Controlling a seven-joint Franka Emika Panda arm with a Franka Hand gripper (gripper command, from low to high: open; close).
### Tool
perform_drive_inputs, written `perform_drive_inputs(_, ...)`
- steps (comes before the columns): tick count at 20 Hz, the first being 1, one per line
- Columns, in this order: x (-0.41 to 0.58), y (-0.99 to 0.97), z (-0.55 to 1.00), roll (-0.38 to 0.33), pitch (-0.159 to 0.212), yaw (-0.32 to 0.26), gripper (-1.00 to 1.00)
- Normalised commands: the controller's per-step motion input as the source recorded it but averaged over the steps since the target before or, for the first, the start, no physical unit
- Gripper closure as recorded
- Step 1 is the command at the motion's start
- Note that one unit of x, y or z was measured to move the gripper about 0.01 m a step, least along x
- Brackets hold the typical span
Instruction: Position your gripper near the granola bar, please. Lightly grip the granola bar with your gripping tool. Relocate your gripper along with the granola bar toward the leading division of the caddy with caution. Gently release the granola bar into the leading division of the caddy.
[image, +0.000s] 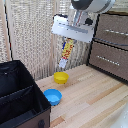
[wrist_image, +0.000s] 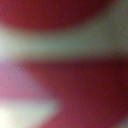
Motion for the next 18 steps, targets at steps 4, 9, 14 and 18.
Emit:
perform_drive_inputs(4,-0.003,0.38,0.37,0.112,0.009,-0.167,1.0)
perform_drive_inputs(9,-0.081,0.31,0.34,0.084,0.024,-0.179,1.0)
perform_drive_inputs(14,-0.043,0.69,0.08,-0.027,0.064,-0.115,1.0)
perform_drive_inputs(18,0.156,0.73,0.1,-0.007,0.152,-0.055,1.0)
